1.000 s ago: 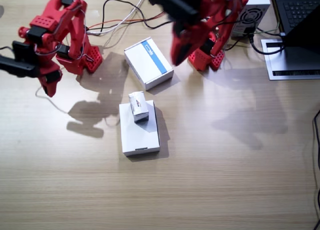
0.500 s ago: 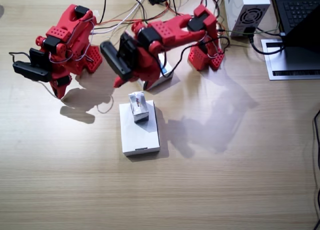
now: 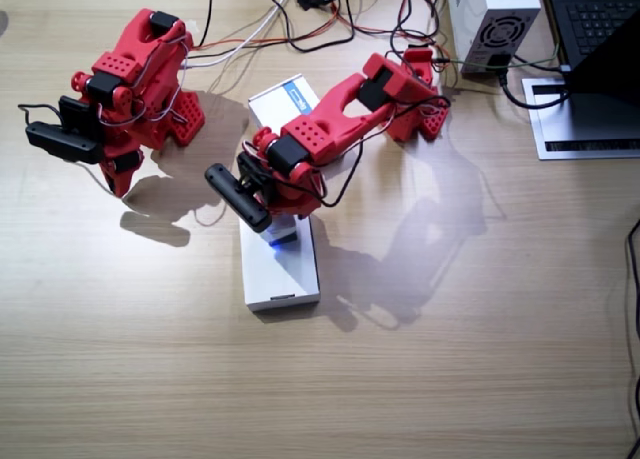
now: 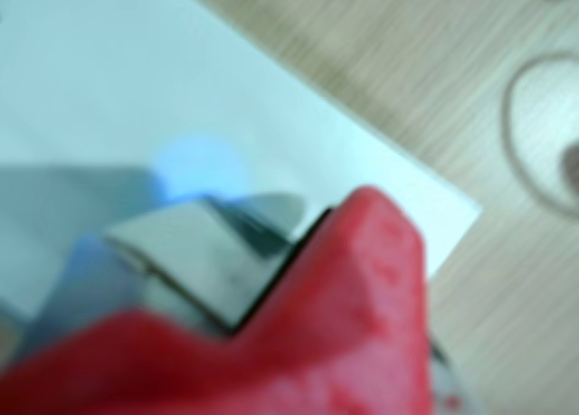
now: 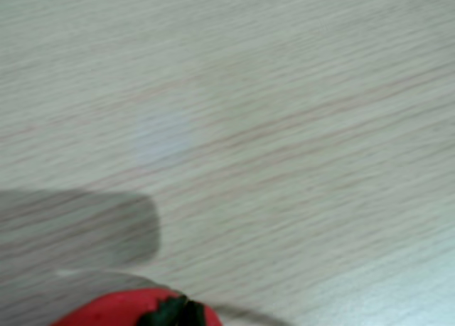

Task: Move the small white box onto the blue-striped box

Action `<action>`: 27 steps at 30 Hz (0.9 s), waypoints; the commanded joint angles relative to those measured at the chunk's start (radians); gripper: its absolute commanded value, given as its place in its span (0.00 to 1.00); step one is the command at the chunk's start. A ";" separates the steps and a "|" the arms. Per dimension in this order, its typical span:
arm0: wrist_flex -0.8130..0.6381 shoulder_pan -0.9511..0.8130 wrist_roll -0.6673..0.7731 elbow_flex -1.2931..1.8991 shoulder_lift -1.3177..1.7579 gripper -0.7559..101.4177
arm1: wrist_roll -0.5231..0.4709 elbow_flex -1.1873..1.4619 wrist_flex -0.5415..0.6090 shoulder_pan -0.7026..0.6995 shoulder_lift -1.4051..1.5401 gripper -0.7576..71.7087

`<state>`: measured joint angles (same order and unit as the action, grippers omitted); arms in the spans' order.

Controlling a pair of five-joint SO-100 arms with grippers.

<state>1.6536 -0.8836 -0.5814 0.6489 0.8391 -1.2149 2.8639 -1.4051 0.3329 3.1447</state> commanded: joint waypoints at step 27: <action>0.009 -0.499 0.140 0.675 0.715 0.22 | 0.071 -0.011 0.023 -0.043 0.028 0.01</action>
<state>1.6536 -1.3100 -0.4755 1.2640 1.5064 -1.1582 2.8639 -1.4051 0.3053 3.1447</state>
